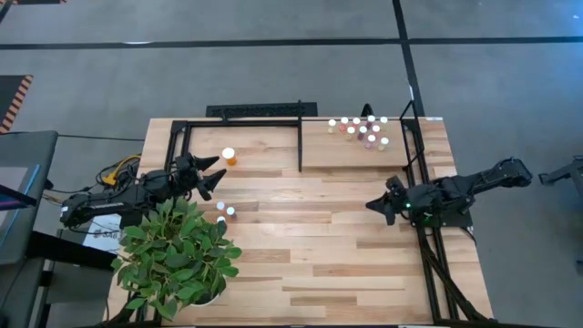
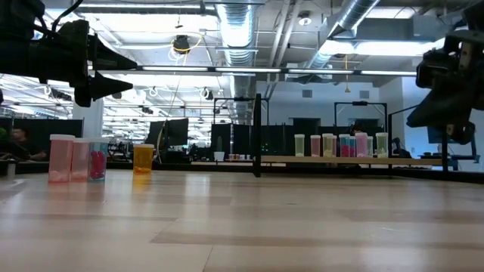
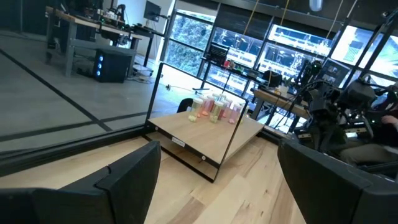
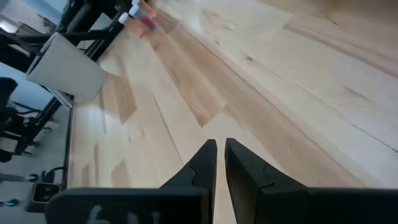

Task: Pick and place medicine bottles onto shelf by color
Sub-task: Move the orange pill bottle to the center of the table

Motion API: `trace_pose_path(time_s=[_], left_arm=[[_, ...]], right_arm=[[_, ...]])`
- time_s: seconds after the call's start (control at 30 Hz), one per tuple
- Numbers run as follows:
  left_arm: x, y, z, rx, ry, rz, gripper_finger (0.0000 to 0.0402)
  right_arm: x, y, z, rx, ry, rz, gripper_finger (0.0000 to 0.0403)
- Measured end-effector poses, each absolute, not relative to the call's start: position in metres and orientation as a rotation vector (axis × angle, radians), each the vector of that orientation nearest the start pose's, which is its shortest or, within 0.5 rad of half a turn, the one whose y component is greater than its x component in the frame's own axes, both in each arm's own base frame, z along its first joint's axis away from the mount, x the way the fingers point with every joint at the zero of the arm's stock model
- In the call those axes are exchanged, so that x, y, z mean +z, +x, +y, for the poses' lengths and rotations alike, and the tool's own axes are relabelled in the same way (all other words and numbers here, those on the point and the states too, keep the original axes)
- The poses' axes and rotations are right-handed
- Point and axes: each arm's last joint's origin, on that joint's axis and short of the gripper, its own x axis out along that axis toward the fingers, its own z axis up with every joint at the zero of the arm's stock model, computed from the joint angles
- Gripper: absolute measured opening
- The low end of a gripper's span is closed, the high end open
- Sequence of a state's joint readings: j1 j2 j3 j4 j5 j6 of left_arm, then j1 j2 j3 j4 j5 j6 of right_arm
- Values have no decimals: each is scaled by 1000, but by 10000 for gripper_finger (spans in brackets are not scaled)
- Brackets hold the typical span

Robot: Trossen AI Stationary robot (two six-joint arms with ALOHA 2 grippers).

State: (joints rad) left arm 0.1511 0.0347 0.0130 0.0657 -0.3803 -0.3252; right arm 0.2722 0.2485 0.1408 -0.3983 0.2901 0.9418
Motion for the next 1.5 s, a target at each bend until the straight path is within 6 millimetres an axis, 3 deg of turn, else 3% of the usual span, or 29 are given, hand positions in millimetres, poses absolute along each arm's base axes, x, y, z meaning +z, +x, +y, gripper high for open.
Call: trace_pose_path(time_s=[0.63, 0.83, 1.13, 1.3, 1.5], left_arm=[[172, 94, 26, 549, -322, -137, 312], [175, 93, 27, 594, -436, -217, 312], [197, 89, 25, 481, -449, -382, 312], [225, 85, 23, 443, -327, -402, 312], [261, 86, 23, 459, -305, -345, 312]], right_arm=[[155, 96, 18, -249, 777, 449, 56], [155, 95, 18, -249, 778, 450, 56], [154, 95, 18, -249, 777, 451, 56], [154, 95, 18, -250, 777, 451, 56], [154, 95, 18, -250, 777, 452, 56]])
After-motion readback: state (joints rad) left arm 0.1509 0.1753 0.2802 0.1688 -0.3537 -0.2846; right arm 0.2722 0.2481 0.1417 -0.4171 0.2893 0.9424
